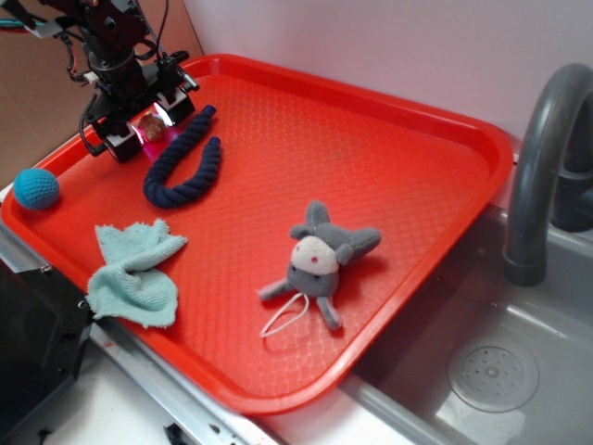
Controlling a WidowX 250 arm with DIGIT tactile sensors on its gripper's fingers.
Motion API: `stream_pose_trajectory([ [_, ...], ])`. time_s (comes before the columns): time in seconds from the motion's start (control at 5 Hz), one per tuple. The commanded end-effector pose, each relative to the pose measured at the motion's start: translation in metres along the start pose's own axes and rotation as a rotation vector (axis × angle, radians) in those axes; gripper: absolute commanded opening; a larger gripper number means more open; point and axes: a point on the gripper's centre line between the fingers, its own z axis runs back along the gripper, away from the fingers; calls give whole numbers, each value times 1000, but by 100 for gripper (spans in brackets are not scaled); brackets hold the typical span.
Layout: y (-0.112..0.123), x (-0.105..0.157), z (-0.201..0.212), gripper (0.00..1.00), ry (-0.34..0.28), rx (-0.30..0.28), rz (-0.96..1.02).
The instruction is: Grab the shell.
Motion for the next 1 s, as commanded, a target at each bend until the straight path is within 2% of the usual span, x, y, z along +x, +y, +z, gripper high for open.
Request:
stream_pose_trajectory([
  [0.0,-11,9,90,0,164,-98,-341],
  [0.2,-21,-12,140,0,265,-115,-581],
  [0.4,-19,-38,183,0,324,-196,-816],
  [0.6,-10,-51,216,0,335,-262,-965],
  [0.8,-3,-61,240,0,303,-299,-945],
])
